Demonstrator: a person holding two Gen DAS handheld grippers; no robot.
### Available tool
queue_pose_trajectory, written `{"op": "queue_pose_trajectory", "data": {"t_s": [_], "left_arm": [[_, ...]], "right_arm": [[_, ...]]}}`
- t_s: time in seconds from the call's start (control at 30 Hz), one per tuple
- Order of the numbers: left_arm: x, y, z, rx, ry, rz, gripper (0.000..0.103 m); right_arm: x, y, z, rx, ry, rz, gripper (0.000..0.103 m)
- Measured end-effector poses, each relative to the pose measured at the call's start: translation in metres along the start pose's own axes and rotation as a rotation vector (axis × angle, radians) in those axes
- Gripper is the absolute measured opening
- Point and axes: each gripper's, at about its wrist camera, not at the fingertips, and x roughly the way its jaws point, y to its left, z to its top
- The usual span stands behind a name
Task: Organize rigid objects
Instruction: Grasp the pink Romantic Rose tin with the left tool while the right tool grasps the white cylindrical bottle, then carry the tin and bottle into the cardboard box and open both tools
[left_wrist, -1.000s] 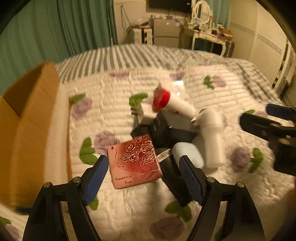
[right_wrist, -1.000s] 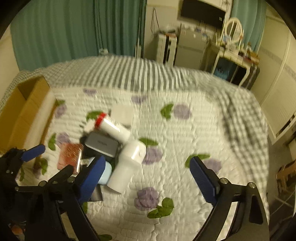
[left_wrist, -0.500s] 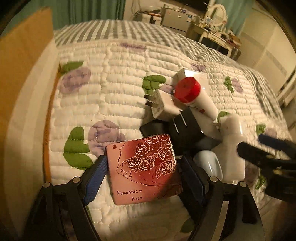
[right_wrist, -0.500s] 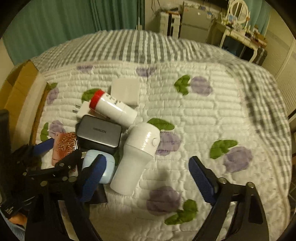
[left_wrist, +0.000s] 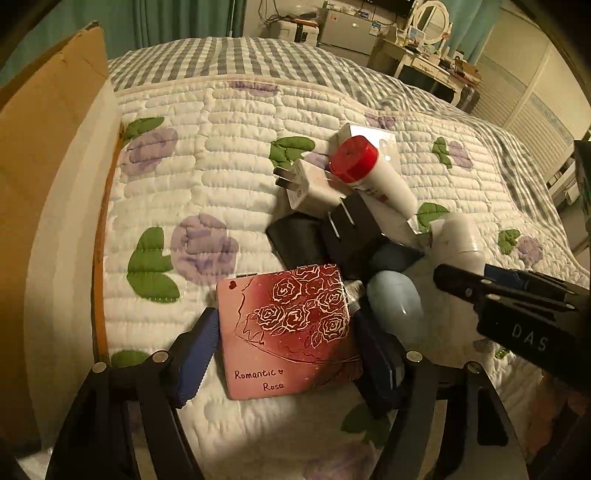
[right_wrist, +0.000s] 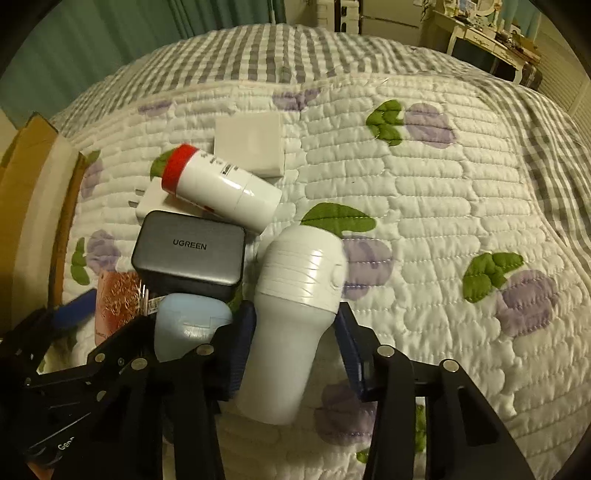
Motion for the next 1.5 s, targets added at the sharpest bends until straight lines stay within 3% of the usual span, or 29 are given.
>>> {"op": "queue_pose_trajectory", "data": {"t_s": [0.4, 0.8, 0.97, 1.17, 1.3, 1.5], "left_arm": [[-0.046, -0.018, 0.007, 0.045, -0.096, 0.017, 0.073], [-0.156, -0.002, 0.041, 0.044, -0.334, 0.021, 0.073], [-0.201, 0.033, 0.055, 0.019, -0.409, 0.056, 0.073], [-0.228, 0.092, 0.062, 0.004, -0.443, 0.160, 0.073], [-0.226, 0.128, 0.061, -0.017, -0.432, 0.208, 0.073], [-0.197, 0.168, 0.059, -0.044, -0.384, 0.242, 0.073]], "right_arm": [[-0.049, -0.005, -0.012, -0.010, -0.148, -0.018, 0.043], [-0.128, 0.015, 0.000, -0.036, -0.296, 0.004, 0.043], [-0.165, 0.051, 0.011, -0.094, -0.358, 0.034, 0.043], [-0.196, 0.112, 0.031, -0.184, -0.424, 0.105, 0.043], [-0.198, 0.158, 0.047, -0.234, -0.428, 0.171, 0.043], [-0.168, 0.229, 0.066, -0.323, -0.390, 0.231, 0.043]]}}
